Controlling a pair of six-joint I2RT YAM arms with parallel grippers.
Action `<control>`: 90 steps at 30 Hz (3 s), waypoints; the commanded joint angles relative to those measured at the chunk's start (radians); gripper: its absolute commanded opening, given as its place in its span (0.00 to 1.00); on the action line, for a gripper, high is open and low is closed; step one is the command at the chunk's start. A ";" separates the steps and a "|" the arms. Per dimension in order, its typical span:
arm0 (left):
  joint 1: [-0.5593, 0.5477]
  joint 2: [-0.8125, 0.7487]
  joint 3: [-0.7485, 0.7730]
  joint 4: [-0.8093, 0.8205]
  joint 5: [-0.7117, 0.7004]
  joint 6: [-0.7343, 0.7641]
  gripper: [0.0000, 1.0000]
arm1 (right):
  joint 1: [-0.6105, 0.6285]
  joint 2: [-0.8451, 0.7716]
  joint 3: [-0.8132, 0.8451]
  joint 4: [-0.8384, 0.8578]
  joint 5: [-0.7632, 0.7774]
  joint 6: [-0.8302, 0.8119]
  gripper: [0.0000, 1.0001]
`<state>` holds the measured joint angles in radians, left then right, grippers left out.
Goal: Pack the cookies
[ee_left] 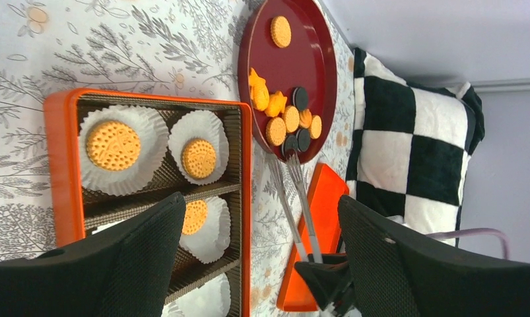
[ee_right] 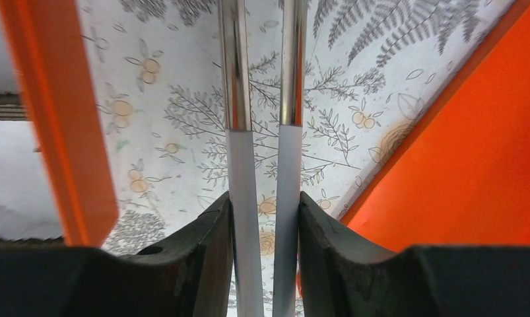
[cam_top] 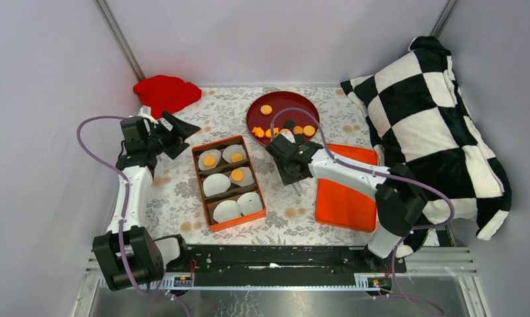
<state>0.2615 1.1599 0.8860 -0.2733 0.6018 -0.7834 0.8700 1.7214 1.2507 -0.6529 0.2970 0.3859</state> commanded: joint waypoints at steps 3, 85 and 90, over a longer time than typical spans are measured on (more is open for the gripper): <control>-0.078 0.005 0.050 0.051 -0.036 0.014 0.89 | -0.006 -0.143 0.067 -0.005 -0.038 -0.018 0.40; -0.337 -0.035 -0.034 0.158 -0.114 -0.010 0.89 | 0.145 -0.113 0.173 -0.228 0.174 0.048 0.47; -0.337 -0.057 -0.023 0.132 -0.122 0.006 0.89 | 0.138 -0.076 0.257 -0.209 0.247 0.017 0.47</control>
<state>-0.0723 1.1351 0.8268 -0.1600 0.4980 -0.7940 1.0084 1.6306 1.4345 -0.8291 0.4320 0.4412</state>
